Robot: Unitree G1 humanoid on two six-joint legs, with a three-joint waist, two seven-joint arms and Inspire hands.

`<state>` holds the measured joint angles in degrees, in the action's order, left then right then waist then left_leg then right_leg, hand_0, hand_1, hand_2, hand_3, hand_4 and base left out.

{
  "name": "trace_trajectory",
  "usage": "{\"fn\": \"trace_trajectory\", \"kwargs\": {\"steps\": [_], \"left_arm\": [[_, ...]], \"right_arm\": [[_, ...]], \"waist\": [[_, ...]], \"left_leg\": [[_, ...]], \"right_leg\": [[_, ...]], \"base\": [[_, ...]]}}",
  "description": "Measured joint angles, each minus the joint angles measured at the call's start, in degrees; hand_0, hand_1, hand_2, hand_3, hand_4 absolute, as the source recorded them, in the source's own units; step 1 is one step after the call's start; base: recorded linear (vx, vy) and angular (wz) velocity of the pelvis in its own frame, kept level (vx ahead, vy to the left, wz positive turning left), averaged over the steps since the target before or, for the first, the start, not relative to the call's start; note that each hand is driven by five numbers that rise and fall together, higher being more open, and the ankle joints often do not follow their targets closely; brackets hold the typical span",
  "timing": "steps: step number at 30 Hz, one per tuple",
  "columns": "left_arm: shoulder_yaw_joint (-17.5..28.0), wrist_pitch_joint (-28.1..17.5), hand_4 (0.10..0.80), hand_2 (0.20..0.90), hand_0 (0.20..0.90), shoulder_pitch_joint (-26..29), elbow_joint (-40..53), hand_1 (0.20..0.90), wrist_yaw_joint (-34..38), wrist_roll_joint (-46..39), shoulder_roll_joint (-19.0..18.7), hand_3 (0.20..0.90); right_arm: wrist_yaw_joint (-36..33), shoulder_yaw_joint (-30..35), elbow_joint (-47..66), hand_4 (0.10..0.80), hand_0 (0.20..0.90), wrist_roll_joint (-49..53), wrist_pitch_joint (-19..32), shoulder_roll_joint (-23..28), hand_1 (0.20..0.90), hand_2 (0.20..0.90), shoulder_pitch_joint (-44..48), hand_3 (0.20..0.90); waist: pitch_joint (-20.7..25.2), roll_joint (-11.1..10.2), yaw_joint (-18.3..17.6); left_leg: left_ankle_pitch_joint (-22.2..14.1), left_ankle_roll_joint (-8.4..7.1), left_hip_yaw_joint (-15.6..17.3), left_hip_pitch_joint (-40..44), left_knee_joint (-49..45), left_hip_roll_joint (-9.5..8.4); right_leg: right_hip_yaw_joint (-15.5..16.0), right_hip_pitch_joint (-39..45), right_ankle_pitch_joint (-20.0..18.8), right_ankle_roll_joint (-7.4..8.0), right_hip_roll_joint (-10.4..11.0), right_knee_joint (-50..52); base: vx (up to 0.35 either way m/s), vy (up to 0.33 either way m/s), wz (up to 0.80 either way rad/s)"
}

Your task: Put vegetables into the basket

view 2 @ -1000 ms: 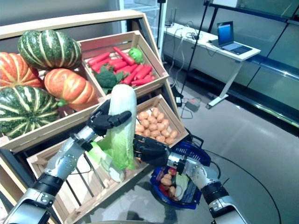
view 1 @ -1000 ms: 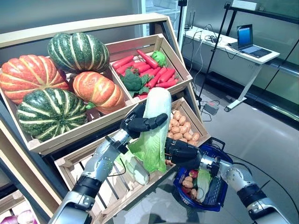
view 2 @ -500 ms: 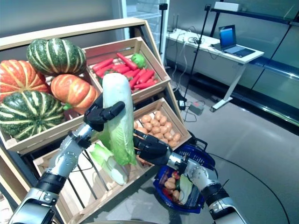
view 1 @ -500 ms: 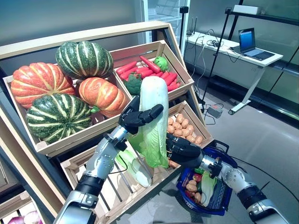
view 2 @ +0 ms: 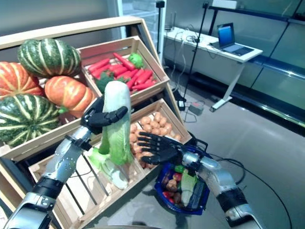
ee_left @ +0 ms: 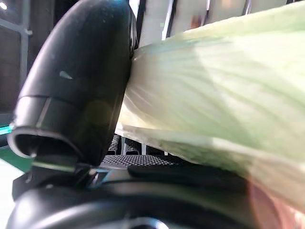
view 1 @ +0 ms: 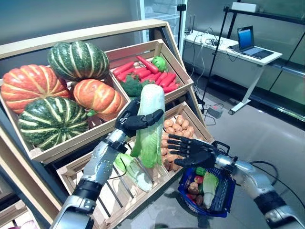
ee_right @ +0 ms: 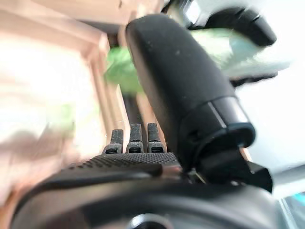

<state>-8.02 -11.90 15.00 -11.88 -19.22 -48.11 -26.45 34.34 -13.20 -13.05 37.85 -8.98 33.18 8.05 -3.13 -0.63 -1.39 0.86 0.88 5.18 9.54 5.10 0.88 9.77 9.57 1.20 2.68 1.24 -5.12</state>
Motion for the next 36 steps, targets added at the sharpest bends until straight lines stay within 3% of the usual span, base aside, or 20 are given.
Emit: {"fn": "trace_trajectory", "kwargs": {"steps": [5,12,21,36], "left_arm": [[2.0,-4.9,0.400,0.300,0.300,-0.8,5.4,0.300,10.2,7.1,2.6,0.300],[-0.5,-9.0,0.400,0.300,0.300,-1.0,16.2,0.300,14.4,14.3,6.7,0.300],[-7.6,-9.0,0.400,0.300,0.300,-1.0,16.4,0.300,15.0,14.1,8.7,0.300],[-9.4,-7.3,0.400,0.300,0.300,-1.0,16.2,0.300,14.3,13.4,8.9,0.300]], "right_arm": [[-8.8,1.7,3.1,0.800,0.900,-6.6,0.2,0.0,0.900,0.900,-1.9,0.900],[-9.8,-0.2,10.6,0.800,0.900,-6.6,0.1,-5.3,0.900,0.900,-2.3,0.900],[-11.6,-6.1,10.0,0.800,0.900,-6.4,-0.7,-7.3,0.900,0.900,-1.5,0.900],[-15.9,-6.4,8.5,0.800,0.900,-6.4,-0.7,-8.4,0.900,0.900,4.1,0.900]], "waist": [[-1.6,-1.3,-1.0],[-3.5,-1.3,-0.7],[-4.3,-0.9,-0.5],[-4.4,-0.8,0.6]], "left_leg": [[0.0,0.01,0.0,0.1,0.0,0.07],[0.0,0.03,-0.1,0.2,0.0,-0.02],[0.0,0.03,-0.1,0.2,0.0,-0.01],[0.0,0.02,-0.3,0.2,0.0,-0.04]], "right_leg": [[-0.1,0.0,-0.1,0.04,0.0,0.0],[-0.2,0.1,-0.5,0.15,0.0,-0.1],[-0.1,0.1,-0.5,0.16,0.0,0.0],[0.1,0.1,-0.5,0.16,0.0,0.0]], "base": [[-0.001,0.001,-0.02],[0.000,0.000,0.00],[0.000,0.000,0.00],[0.000,0.000,0.00]]}}
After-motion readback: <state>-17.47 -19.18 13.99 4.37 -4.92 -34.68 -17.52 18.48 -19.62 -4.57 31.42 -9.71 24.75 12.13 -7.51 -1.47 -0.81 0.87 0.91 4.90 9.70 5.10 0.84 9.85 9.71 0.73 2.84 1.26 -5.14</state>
